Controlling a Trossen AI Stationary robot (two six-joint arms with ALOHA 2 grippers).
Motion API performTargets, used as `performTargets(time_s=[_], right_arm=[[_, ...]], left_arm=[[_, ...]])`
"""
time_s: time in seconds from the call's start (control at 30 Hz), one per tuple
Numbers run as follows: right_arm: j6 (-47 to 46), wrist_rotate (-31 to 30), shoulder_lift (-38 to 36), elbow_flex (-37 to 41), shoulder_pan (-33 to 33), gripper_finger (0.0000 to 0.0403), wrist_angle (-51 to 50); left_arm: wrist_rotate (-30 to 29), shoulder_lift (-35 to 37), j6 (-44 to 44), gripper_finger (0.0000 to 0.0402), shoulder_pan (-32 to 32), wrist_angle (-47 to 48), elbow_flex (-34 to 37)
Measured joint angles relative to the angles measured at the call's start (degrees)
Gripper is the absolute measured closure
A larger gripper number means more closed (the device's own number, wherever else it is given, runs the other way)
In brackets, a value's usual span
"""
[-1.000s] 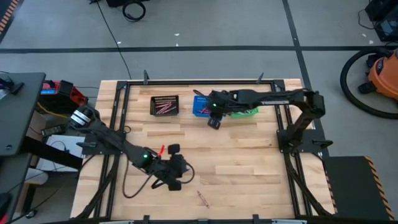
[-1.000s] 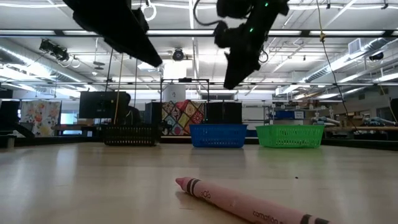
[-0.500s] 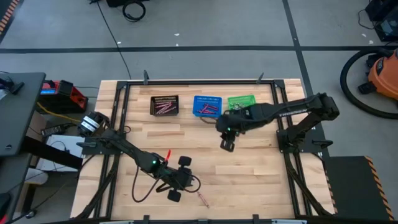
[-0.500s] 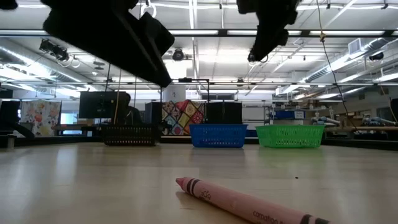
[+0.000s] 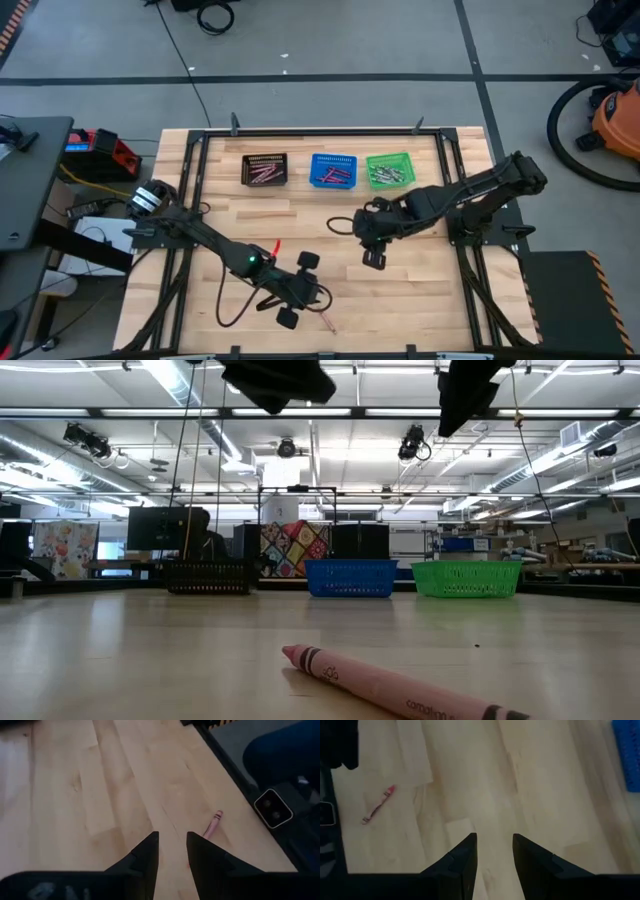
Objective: Sort crayons
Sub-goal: Put the pink crayon into the black bin
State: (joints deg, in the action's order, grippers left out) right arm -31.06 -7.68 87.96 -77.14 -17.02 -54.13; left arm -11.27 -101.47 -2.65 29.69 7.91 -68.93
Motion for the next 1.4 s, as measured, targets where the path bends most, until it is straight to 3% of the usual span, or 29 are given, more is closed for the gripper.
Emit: performTargets(time_s=[0.2,0.37,0.73,1.03,1.4], right_arm=[[-2.3,-0.1,0.0,0.0,-2.5,0.0273,-0.3],[-2.4,-0.2,0.0,0.0,-3.9,0.0273,-0.5],[-2.4,-1.7,0.0,0.0,-4.2,0.0273,-1.0],[-2.3,-1.8,0.0,0.0,-4.4,0.0273,-1.2],[-2.4,-4.1,0.0,0.0,-4.4,0.0273,-1.2]], left_arm=[[-0.4,0.0,0.7,0.029,0.0,3.1,-1.7],[-0.4,-0.7,-2.4,0.029,0.5,0.1,-2.6],[0.1,-14.3,4.2,0.029,0.7,20.1,-21.5],[6.6,-18.5,5.6,0.029,0.8,20.5,-22.0],[8.0,-19.0,13.9,0.029,0.0,19.6,-21.7]])
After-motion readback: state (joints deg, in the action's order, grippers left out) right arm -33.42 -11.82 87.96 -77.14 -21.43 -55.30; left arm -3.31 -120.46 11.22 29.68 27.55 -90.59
